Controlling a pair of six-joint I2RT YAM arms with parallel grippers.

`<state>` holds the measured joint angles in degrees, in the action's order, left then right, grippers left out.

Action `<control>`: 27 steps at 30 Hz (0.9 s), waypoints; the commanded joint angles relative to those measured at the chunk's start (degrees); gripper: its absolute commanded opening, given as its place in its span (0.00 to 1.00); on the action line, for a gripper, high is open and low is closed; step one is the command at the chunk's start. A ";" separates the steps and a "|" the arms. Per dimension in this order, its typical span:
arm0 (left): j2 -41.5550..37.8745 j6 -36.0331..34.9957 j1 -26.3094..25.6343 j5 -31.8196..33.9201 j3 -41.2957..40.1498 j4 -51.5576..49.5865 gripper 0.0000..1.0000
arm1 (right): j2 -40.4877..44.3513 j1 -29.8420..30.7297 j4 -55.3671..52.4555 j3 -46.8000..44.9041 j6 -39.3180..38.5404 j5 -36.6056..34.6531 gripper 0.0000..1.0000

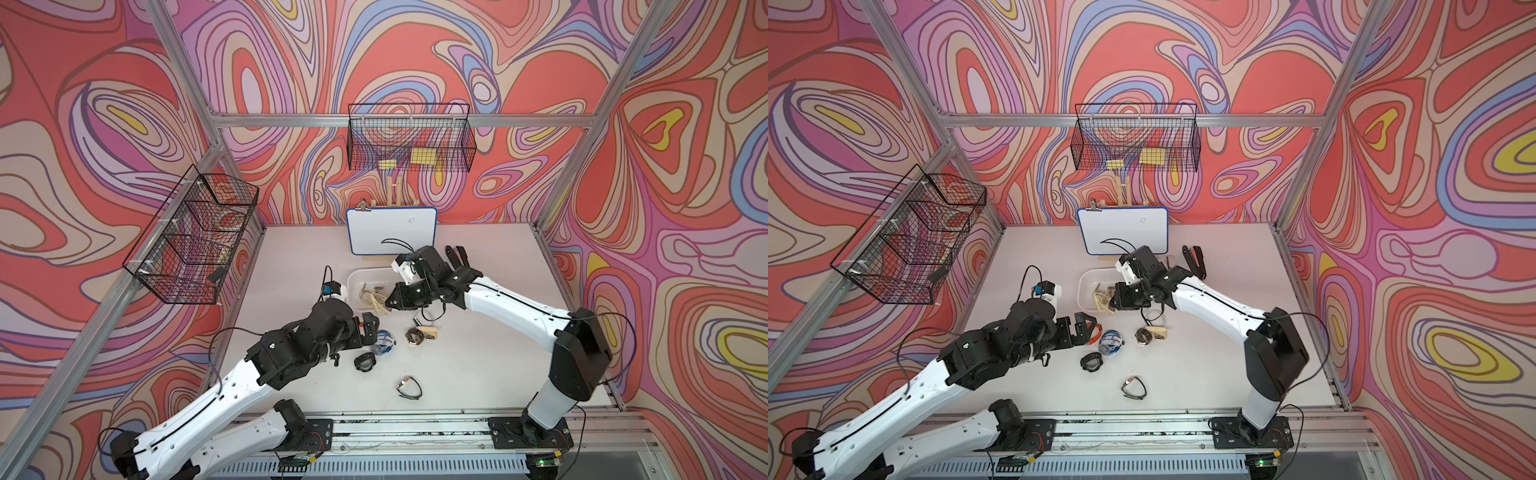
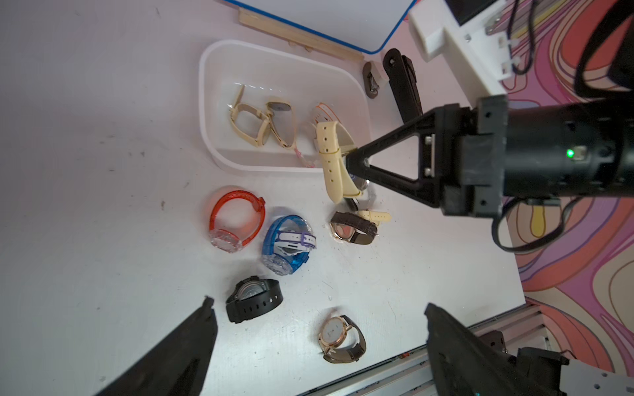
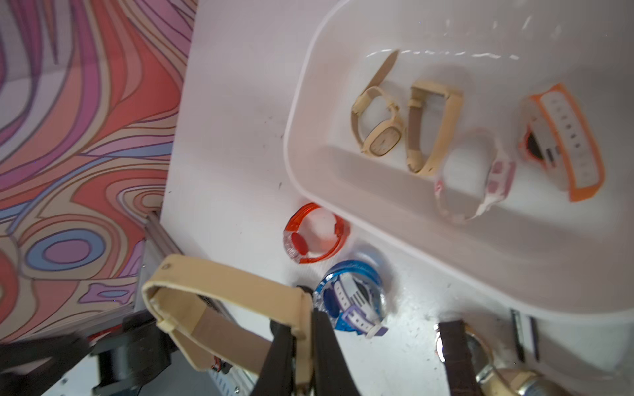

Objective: Put the watch into the storage box
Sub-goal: Place the watch in the storage box.

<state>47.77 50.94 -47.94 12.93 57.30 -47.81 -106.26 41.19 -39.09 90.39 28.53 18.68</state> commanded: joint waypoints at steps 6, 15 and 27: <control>-6.02 -1.12 0.30 8.73 1.45 -13.37 1.00 | -17.49 -2.43 -22.66 20.99 -12.36 -15.50 0.00; -6.64 -2.12 0.31 9.46 1.53 -15.04 1.00 | -27.45 -2.87 -27.79 31.58 -16.57 -20.94 0.00; -6.70 -1.89 0.24 8.70 -0.43 -14.51 1.00 | -27.43 -2.80 -27.89 27.76 -18.68 -23.70 0.00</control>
<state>41.08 49.52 -47.94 21.19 57.60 -61.19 -134.76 38.24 -66.00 120.64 10.96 -2.35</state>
